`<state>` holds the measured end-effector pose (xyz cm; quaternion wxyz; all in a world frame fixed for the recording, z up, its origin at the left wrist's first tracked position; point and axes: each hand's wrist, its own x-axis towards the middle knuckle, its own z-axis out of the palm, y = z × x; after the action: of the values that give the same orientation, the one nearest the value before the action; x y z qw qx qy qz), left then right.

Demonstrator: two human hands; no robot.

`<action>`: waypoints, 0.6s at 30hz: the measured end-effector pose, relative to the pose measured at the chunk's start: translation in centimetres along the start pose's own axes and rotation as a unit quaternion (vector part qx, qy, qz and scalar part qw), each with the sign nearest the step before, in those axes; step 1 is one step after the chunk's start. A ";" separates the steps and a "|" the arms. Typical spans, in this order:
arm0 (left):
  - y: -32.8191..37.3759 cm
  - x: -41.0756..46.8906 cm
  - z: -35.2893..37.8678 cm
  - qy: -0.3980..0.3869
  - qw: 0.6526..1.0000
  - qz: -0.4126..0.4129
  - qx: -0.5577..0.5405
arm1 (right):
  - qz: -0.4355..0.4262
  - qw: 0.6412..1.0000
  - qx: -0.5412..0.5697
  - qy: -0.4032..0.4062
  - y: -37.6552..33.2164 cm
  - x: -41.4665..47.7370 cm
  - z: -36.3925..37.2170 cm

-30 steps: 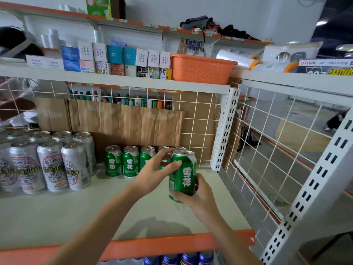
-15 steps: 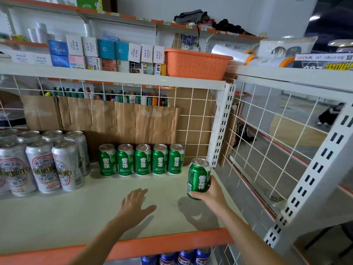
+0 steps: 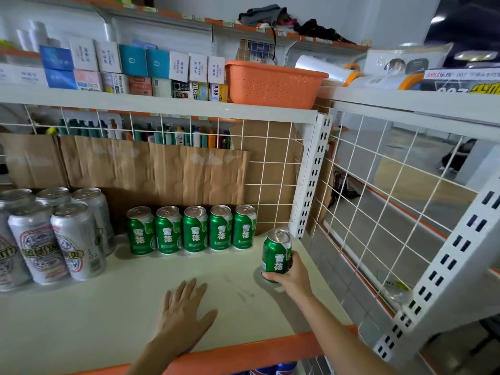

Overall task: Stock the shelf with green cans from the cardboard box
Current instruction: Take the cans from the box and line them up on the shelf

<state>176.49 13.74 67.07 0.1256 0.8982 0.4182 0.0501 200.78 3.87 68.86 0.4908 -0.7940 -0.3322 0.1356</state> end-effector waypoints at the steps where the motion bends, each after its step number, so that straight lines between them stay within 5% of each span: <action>1: 0.0 0.0 0.0 0.006 1.000 0.000 -0.001 | 0.000 1.000 -0.001 -0.003 -0.1 0.3 0.2; 18: -0.2 0.2 0.1 0.034 0.999 0.011 -0.010 | -0.007 1.000 -0.027 0.012 -0.8 5.0 2.4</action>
<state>176.46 13.97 66.88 0.1200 0.8993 0.4116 0.0862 202.88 9.10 68.97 0.4739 -0.8062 -0.3355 0.1137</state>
